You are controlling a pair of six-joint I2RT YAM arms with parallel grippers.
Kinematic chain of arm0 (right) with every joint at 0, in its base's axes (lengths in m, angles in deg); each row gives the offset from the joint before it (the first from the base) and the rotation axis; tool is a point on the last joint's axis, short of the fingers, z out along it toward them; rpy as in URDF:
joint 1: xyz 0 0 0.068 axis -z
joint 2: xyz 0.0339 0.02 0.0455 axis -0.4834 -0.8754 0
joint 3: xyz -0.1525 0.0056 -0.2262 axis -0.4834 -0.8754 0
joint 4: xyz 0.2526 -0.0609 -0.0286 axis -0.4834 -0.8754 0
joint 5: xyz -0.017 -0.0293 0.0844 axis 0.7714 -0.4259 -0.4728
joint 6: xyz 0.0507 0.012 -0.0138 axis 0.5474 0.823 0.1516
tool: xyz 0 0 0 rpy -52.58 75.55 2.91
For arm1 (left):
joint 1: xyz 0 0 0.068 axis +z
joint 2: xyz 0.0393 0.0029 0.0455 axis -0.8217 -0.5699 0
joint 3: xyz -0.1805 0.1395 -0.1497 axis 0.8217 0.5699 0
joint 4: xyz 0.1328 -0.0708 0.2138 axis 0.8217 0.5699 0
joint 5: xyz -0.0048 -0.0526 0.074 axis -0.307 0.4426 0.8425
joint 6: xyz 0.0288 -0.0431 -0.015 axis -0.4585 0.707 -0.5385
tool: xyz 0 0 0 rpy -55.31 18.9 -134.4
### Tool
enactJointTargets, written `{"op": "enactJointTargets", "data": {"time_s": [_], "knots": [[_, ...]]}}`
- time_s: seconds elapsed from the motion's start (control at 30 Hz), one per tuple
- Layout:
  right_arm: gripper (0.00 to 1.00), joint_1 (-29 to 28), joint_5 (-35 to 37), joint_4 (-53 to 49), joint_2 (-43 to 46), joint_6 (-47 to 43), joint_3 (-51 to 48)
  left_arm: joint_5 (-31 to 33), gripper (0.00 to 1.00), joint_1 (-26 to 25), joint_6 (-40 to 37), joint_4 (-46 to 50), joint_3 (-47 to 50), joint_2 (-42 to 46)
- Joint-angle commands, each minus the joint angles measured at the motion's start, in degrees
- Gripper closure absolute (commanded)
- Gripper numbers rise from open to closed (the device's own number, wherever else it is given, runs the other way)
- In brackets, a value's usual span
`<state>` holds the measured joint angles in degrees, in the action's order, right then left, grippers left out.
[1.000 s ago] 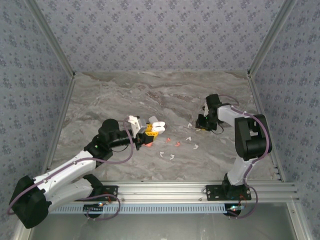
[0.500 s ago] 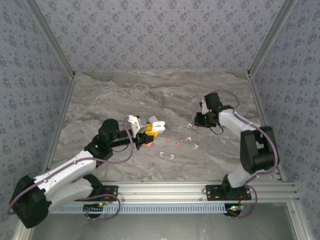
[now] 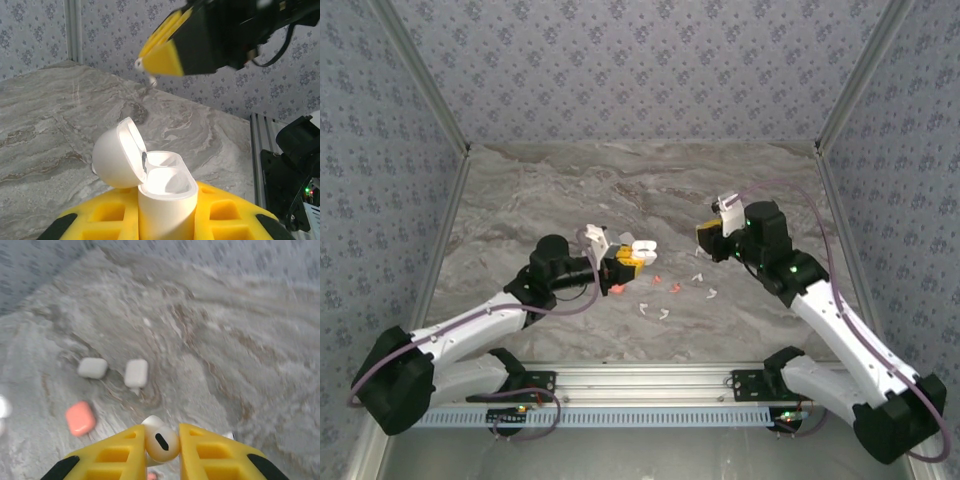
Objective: Insert the wireless bluetooth earbuds into the charging case
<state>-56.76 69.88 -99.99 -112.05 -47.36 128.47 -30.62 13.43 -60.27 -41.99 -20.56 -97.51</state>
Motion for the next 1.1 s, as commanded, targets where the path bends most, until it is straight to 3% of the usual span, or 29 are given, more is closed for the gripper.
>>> {"op": "enactJointTargets", "data": {"time_s": [0.0,0.33,1.07], "knots": [[0.78,-3.32,0.92,2.42,2.74,-4.37,0.21,-2.27,1.0,-0.54,2.02,-4.17,-3.54,-0.76],[0.78,-12.94,5.1,2.04,1.03,-12.13,5.77,-3.2,1.0,-1.07,3.88,-3.32,-5.42,-1.07],[0.78,-17.35,5.74,5.98,-2.1,-15.51,5.35,-4.53,1.0,-1.16,5.54,-0.07,-8.0,-0.85]]}}
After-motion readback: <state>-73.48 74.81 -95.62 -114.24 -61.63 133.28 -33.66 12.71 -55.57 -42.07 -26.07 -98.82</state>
